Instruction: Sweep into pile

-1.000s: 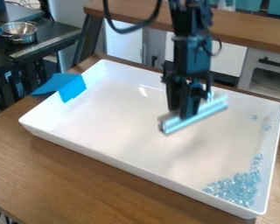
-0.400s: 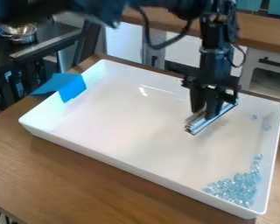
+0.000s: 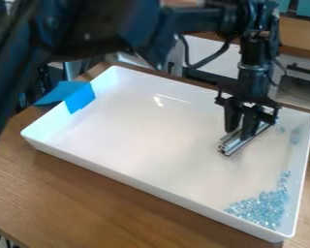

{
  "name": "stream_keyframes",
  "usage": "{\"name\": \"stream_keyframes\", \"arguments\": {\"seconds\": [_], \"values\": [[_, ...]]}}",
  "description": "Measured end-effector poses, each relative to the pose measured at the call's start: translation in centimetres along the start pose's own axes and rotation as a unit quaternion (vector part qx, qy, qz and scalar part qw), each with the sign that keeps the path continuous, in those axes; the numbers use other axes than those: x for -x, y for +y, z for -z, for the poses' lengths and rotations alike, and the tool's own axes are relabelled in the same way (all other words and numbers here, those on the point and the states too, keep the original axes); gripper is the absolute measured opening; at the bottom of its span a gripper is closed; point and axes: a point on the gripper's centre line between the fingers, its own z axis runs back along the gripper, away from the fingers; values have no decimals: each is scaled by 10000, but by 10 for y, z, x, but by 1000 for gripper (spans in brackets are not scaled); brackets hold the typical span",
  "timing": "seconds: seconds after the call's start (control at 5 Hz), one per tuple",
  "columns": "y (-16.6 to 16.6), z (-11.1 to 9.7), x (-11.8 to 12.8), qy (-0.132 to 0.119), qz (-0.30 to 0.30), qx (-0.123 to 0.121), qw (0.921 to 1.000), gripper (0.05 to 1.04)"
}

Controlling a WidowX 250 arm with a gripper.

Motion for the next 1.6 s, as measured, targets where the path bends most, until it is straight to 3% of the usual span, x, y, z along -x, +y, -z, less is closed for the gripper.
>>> {"name": "stream_keyframes", "arguments": {"seconds": [0.6, 0.8, 1.0, 1.2, 1.6], "values": [[-7, -2, -12, 115, 609, 284, 9977, 340], [-4, 10, -7, 197, 671, 299, 9971, 340], [-7, 10, 6, 254, 784, 276, 9962, 340], [-14, 11, 30, 469, 1168, 403, 9912, 340], [-24, 1, 94, 676, 1853, 641, 9783, 340]]}}
